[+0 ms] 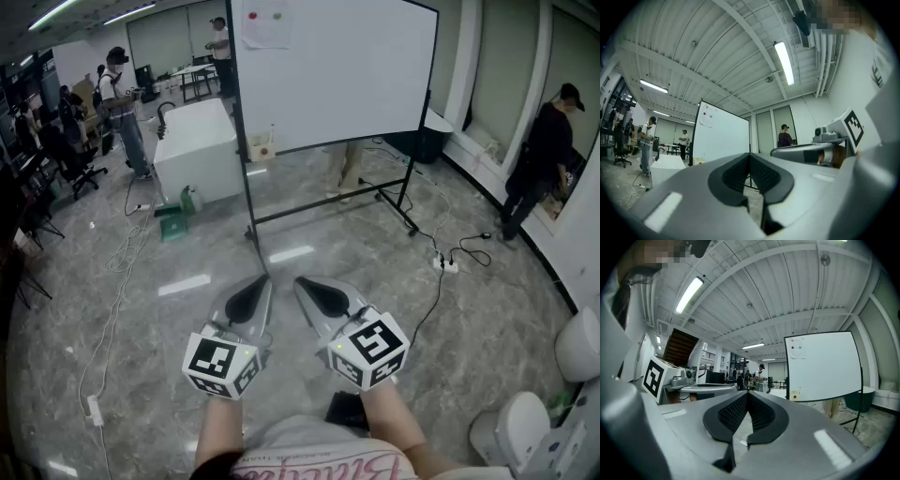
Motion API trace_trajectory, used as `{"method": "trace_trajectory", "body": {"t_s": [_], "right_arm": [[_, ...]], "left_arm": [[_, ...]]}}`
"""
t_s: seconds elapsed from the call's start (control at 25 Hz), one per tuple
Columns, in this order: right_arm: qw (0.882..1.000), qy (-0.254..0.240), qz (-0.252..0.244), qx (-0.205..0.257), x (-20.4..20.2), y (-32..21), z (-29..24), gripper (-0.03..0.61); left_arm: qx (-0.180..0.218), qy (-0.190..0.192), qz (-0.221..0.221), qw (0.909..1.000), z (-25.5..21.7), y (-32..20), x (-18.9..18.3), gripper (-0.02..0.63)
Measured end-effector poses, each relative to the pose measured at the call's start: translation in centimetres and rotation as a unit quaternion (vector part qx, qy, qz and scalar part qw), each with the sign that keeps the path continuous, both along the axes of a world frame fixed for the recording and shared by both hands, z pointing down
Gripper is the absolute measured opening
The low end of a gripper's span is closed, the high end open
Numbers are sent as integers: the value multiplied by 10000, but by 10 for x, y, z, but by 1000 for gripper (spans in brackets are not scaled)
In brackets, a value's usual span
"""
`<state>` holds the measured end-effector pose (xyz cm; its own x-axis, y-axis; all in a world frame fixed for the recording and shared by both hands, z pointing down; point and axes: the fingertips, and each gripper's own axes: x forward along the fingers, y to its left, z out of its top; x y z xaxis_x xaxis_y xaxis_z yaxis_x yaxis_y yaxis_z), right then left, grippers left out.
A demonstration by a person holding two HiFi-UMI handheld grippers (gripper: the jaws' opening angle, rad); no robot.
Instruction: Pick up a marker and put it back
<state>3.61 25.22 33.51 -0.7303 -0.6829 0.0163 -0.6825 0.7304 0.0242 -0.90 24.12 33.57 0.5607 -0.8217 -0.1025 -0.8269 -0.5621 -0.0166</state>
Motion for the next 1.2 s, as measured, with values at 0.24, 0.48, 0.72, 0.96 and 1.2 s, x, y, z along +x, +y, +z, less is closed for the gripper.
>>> {"method": "trace_trajectory", "body": {"t_s": [0.24,0.48,0.72,0.96,1.2], "right_arm": [[9999,-113,-35,-42,4,5,1,0],[9997,-115,-75,-193,20,9,13,0],[9998,-83,-132,-141,25,4,18,0],[9996,-212,-75,-173,27,-27,20,0],[9995,-130,-44,-274,8,-89,23,0]], "left_arm": [[0,-86,-13,10000,-1,3,7,0],[-77,-45,-111,9999,10,10,19,0],[-203,-31,-137,9997,18,-1,22,0],[-303,42,-207,9993,24,-32,17,0],[-316,150,-153,9993,23,-95,0,0]]}}
